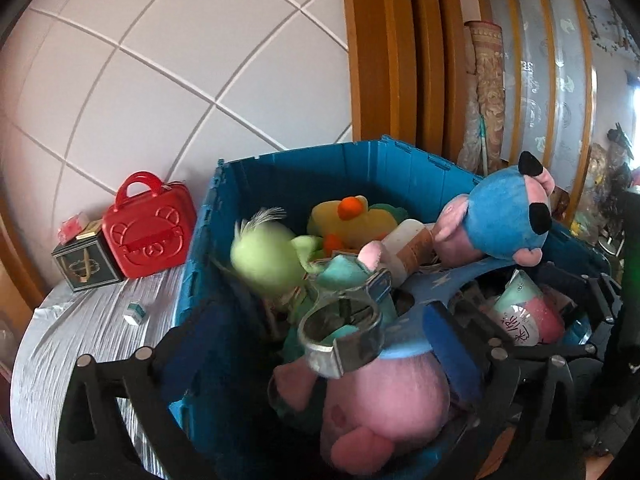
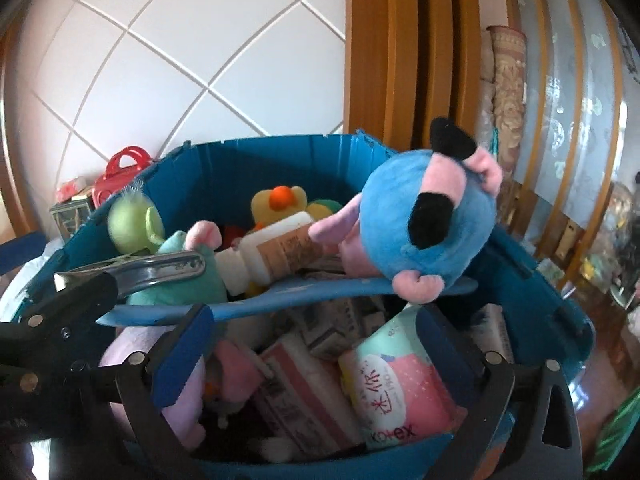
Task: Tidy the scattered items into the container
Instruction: 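Open both tools to drop the green plush and pill bottle in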
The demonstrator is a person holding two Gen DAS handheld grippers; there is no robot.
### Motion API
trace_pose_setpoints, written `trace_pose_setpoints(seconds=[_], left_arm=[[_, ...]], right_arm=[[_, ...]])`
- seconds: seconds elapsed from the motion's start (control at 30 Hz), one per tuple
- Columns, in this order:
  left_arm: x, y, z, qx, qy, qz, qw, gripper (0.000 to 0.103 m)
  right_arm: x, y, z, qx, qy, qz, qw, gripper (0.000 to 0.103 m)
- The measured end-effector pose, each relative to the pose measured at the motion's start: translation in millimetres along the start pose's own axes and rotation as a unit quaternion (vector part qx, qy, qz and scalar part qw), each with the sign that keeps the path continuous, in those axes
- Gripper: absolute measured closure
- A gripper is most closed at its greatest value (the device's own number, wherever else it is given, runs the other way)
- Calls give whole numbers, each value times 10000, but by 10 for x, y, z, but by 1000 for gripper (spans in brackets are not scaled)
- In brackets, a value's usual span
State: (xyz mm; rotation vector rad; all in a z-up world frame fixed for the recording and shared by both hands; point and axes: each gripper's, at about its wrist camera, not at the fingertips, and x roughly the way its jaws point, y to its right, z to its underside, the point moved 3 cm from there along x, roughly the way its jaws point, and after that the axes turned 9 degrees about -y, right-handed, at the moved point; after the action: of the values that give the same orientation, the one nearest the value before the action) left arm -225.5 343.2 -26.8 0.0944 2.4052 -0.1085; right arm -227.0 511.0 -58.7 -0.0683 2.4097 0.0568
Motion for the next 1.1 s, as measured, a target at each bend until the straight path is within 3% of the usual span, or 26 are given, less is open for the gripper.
trace_pose_setpoints(seconds=[0.23,0.47,0.7,1.1], left_arm=[[-251,-106,108,-127,62,-14,9999,1],[-712,-275,212,-89,448,242,9987,1],[-1082,-593,436,-192,527,350,9978,1],[-1496,-1148,920,-371,364,26,9986,1]], right_arm=[[-246,50,6,52,83,91,9999,0],[-704,-65,112,231,293,249,9990,0],[-1237,-463,286,188,495,377,9979,0],[-1772,-1099,599,89,583,434,9973,0]])
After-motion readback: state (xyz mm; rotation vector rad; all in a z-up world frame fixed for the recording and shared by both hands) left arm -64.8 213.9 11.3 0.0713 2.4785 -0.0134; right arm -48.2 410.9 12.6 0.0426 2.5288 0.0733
